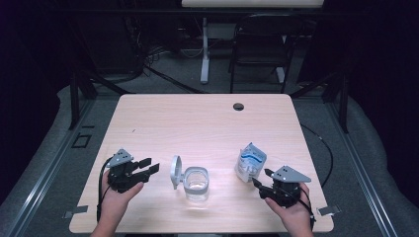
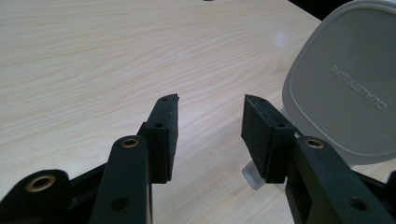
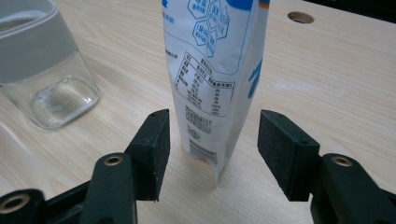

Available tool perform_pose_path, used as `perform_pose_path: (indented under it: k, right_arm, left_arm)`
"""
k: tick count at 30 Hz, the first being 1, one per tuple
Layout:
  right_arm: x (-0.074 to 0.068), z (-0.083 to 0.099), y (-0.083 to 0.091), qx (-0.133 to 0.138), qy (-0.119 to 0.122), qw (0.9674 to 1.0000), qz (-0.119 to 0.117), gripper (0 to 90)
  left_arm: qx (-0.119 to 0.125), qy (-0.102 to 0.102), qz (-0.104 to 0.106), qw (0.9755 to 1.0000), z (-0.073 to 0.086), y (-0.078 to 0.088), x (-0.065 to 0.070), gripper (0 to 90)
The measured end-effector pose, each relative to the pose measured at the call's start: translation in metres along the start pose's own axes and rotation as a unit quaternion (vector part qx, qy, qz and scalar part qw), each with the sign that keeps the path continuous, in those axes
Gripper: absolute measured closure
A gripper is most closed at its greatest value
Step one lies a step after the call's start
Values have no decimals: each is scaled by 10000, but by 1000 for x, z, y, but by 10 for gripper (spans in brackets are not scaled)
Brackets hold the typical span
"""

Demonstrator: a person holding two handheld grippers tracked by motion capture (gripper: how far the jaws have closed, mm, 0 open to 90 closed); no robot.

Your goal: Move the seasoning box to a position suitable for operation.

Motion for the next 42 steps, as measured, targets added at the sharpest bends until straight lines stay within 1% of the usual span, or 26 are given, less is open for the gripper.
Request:
perform_pose_path:
  k: [4,6,7,11,15,19,20,28,30,42]
  right_arm:
    - [0,2,-6,-103,24,9999,16,420]
    - [1,3,-10,-87,12,10000,2,411]
    - [1,3,-11,-133,13,9999,11,407]
    - [2,4,-18,-130,-37,9999,-9,403]
    - [1,3,-25,-159,-18,9999,-40,387]
    - [3,3,-29,-139,13,9999,-4,384]
    - [5,3,-36,-164,18,9999,0,384]
    - [7,2,-38,-186,21,9998,-2,381]
    - [7,2,-40,-131,-19,9999,-8,378]
    - [7,2,-47,-103,-11,9999,-16,354]
  left_arm:
    - [-6,2,-4,10000,0,0,0,565]
    - [4,1,-11,10000,0,0,0,565]
    - [4,1,-11,10000,0,0,0,565]
    - [13,-9,-22,10000,0,1,0,565]
    - [-3,8,-33,10000,1,1,0,564]
    - [4,17,-55,10000,1,1,-2,564]
    - [4,17,-55,10000,1,1,-2,564]
    - [-6,30,-73,10000,1,1,-3,564]
    - [-5,45,-74,10000,1,1,-3,564]
    - [-31,29,-70,10000,2,0,-3,564]
Point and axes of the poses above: each handheld gripper's, and its own axes: y roughly backward along the jaws, z roughly out of its underside, x roughly to its right, the point moved 2 cm from there along -y, roughly forward along the jaws, and after that the axes turned 7 degrees about -z, right-handed, at the moved point
